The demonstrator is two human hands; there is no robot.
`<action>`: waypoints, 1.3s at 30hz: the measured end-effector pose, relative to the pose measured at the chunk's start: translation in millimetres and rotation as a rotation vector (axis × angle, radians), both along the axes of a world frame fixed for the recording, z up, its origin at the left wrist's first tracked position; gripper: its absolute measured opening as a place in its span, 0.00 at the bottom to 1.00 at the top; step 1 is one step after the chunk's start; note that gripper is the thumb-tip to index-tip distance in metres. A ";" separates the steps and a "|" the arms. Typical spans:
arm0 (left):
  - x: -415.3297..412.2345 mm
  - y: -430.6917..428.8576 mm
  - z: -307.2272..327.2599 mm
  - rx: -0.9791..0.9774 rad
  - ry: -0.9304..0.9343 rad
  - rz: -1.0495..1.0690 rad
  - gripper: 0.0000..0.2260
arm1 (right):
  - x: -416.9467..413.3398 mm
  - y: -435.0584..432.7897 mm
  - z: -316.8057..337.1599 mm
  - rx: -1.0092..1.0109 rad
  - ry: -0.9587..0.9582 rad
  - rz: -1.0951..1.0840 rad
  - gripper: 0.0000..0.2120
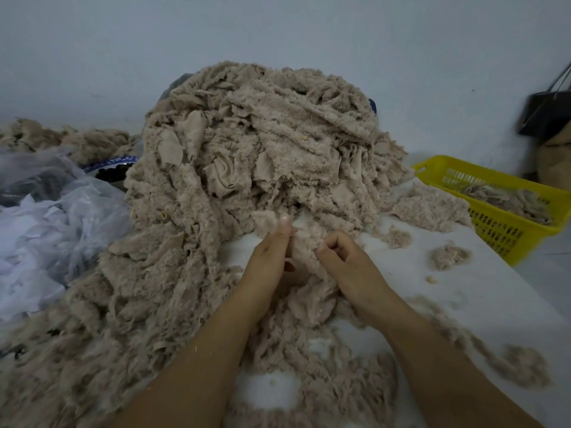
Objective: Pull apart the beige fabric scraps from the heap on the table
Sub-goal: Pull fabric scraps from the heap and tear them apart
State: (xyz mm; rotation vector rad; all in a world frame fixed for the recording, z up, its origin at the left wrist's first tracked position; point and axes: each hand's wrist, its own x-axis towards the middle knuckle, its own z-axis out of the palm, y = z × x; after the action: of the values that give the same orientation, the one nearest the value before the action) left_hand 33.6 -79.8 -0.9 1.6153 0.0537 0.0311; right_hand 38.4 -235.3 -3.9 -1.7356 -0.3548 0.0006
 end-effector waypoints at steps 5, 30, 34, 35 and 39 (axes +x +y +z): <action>10.0 4.6 -1.8 -0.272 -0.046 0.086 0.20 | -0.4 -0.3 3.8 0.005 0.065 -0.083 0.11; 9.7 25.1 15.4 -0.991 0.033 0.015 0.08 | 6.8 -7.9 -0.2 -0.347 -0.085 -0.149 0.10; 9.6 29.9 16.1 -1.061 0.044 0.027 0.16 | 12.1 -21.3 7.2 0.082 0.064 -0.344 0.10; 9.9 29.0 16.8 -1.030 0.035 0.020 0.14 | 12.2 -21.9 8.0 0.156 0.119 -0.344 0.10; 4.3 18.9 14.4 -0.310 -0.072 0.034 0.12 | 12.4 -19.5 12.2 0.436 0.298 -0.248 0.12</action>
State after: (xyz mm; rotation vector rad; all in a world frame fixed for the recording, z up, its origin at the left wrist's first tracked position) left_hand 37.9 -60.9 13.5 1.3026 0.0284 0.1029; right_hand 50.8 -254.8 8.3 -1.3114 0.0799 0.0018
